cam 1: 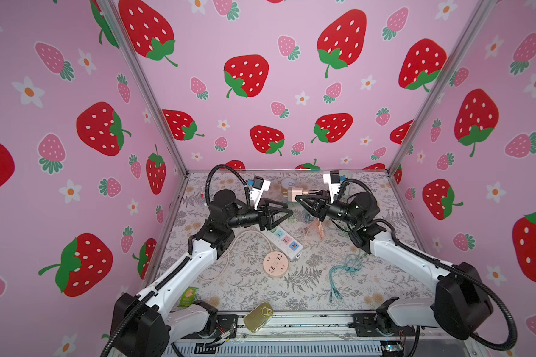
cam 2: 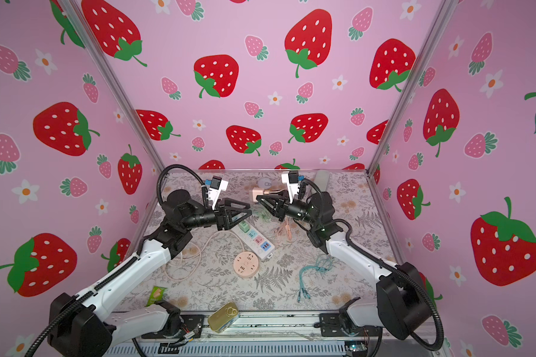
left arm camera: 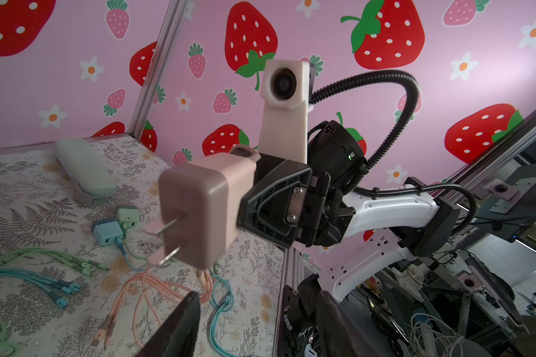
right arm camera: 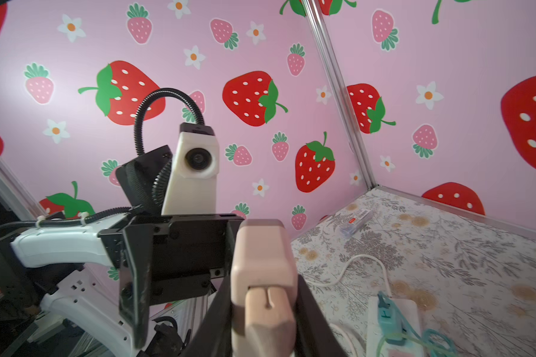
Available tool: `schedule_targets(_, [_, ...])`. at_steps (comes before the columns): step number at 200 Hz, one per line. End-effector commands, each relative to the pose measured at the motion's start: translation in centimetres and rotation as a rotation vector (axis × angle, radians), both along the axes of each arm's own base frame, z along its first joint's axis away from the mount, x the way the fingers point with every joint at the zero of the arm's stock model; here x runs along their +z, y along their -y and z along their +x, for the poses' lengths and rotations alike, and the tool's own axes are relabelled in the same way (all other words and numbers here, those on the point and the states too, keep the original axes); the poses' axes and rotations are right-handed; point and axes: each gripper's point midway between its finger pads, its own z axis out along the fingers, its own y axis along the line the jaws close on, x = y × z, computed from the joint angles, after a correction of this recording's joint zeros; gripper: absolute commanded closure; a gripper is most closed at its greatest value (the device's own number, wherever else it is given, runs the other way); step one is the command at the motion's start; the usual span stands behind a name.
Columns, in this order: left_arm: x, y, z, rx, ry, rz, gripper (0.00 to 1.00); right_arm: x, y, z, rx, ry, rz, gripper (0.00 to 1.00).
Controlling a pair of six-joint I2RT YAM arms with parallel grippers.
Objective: Insert the plug
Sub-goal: 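Open the left gripper and withdraw it while the right gripper pulls the charger away, then carry the pink charger over the power strip with the right gripper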
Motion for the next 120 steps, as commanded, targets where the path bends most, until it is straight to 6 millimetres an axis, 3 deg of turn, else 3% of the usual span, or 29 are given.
schedule_targets(1, [-2.1, -1.0, -0.2, 0.04, -0.024, 0.062, 0.38, 0.6, 0.4, 1.3, -0.055, 0.044, -0.082, 0.93])
schedule_targets(23, [-3.8, -1.8, -0.5, 0.074, -0.062, 0.104, 0.38, -0.1, 0.5, 3.9, -0.101, 0.02, -0.163, 0.93])
schedule_targets(69, [-7.6, -4.5, 0.6, 0.264, -0.152, 0.241, 0.37, -4.7, 1.3, 10.8, -0.322, -0.025, -0.523, 0.93])
schedule_targets(95, [-9.7, -6.8, 2.1, 0.42, -0.212, 0.302, 0.37, -7.5, 1.2, 11.9, -0.329, -0.076, -0.612, 0.93])
schedule_targets(120, [-11.7, -8.5, 3.3, 0.523, -0.281, 0.347, 0.38, -10.1, 0.5, 11.4, -0.28, -0.134, -0.642, 0.93])
